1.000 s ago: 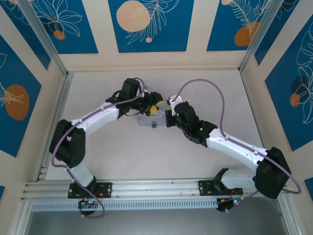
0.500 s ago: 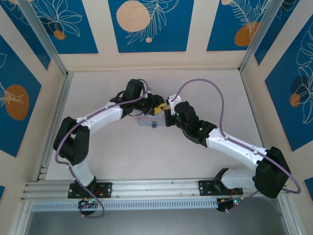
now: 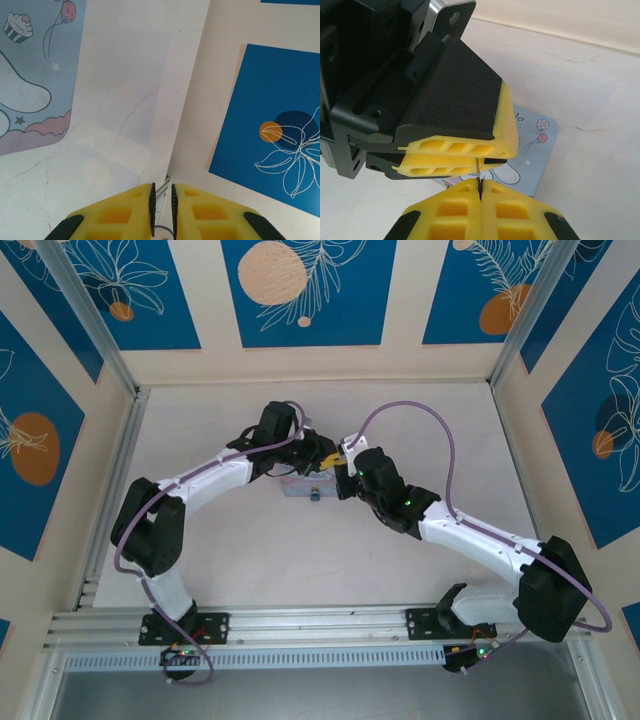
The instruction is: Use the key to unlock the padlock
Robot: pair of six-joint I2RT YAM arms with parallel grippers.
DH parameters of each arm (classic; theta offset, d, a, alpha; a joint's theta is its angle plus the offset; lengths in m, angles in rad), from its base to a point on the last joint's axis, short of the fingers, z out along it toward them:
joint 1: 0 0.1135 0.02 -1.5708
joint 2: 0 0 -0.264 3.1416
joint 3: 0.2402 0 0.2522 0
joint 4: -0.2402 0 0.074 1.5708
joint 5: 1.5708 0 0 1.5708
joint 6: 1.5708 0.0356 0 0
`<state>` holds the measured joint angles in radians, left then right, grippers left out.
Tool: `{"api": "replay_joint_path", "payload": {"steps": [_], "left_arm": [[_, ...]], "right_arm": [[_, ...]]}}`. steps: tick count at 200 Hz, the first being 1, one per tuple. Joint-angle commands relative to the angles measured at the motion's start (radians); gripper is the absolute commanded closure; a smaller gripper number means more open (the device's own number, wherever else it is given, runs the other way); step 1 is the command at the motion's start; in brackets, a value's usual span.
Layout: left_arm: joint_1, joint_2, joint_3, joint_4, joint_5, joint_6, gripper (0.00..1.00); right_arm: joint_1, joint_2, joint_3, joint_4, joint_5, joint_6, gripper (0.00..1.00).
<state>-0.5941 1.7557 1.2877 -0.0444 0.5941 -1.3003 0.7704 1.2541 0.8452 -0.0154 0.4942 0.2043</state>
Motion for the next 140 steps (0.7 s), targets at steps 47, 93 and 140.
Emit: {"api": "replay_joint_path", "payload": {"steps": [47, 93, 140], "left_arm": [[-0.016, 0.008, 0.027, 0.005, 0.013, 0.007, 0.83], [-0.017, 0.012, 0.026, 0.007, 0.012, 0.011, 0.92], [-0.017, 0.017, 0.025, 0.009, 0.01, 0.013, 1.0]], "right_arm": [[-0.004, 0.021, 0.035, 0.015, 0.033, -0.019, 1.0], [-0.006, 0.024, 0.042, 0.019, 0.03, -0.018, 1.0], [-0.005, 0.022, 0.046, 0.014, 0.026, -0.009, 1.0]]}}
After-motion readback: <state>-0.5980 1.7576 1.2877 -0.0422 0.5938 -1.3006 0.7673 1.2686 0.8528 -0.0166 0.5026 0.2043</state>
